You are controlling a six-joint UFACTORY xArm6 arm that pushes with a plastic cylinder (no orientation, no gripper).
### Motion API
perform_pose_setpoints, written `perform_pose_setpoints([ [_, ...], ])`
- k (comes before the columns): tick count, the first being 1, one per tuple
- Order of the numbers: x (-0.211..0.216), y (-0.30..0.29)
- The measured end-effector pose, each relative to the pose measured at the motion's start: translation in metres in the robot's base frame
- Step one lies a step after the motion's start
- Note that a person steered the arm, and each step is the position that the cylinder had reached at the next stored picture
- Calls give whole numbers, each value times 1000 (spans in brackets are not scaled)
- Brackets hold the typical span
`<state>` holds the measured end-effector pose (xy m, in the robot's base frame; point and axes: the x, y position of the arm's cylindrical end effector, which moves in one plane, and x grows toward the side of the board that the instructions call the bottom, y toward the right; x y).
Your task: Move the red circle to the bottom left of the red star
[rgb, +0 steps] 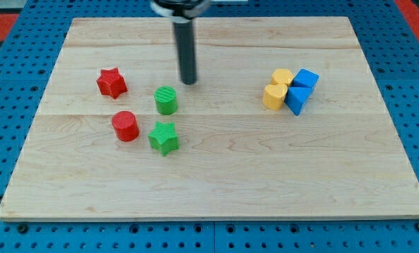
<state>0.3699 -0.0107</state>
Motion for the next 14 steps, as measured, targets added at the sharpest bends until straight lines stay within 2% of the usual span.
perform_pose_setpoints([
  [2, 69, -29],
  [3, 43, -82],
  [4, 25, -108],
  [5, 32, -32],
  [6, 87, 62],
  [7, 155, 48],
  [8, 163, -22],
  [11, 94, -180],
  [12, 123, -189],
  [14, 78, -194],
])
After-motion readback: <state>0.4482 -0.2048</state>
